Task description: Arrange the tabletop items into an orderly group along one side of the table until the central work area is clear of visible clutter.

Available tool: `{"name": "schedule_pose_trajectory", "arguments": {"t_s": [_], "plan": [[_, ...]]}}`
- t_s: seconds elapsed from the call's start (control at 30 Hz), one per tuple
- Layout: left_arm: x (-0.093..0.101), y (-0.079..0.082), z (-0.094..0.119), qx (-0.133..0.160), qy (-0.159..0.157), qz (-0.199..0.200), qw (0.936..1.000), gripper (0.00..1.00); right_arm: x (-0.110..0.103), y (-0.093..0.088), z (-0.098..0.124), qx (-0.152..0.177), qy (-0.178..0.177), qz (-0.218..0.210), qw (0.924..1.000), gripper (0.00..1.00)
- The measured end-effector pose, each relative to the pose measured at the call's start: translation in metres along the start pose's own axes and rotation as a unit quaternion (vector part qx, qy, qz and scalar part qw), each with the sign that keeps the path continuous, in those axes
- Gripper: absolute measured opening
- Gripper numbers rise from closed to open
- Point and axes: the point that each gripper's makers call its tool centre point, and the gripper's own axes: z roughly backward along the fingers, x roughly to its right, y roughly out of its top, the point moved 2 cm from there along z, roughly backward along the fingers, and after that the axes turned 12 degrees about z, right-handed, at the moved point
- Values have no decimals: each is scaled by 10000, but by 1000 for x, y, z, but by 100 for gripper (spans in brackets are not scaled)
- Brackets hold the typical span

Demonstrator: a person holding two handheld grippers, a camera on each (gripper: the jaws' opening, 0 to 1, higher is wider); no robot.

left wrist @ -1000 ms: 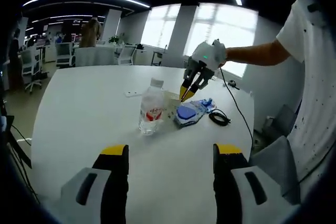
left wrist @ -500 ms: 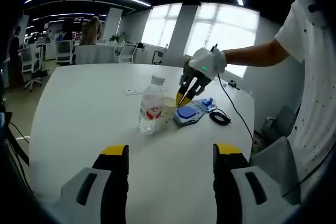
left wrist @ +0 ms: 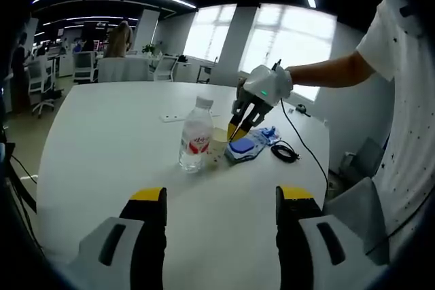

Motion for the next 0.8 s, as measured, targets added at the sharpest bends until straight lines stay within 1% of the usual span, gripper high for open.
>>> {"name": "schedule_pose_trajectory", "arguments": {"t_s": [0.23, 0.4, 0.57, 0.63, 0.8], "plan": [[0, -1, 0, -4, 9, 5, 10000, 66, -1, 1, -1, 43, -3, -21, 10000, 0], [0, -1, -1, 3, 4, 14, 10000, 66, -1, -1, -1, 45, -16, -49, 10000, 3], [1, 0, -2, -1, -21, 12, 10000, 66, -2, 0, 0, 100, -14, -166, 9998, 10], [1, 0, -2, -10, -21, -1, 10000, 66, -3, -1, 0, 107, -24, -179, 9998, 11], [2, 1, -2, -4, -29, -4, 10000, 67, -5, 0, 1, 152, -50, -301, 9994, 16]]}}
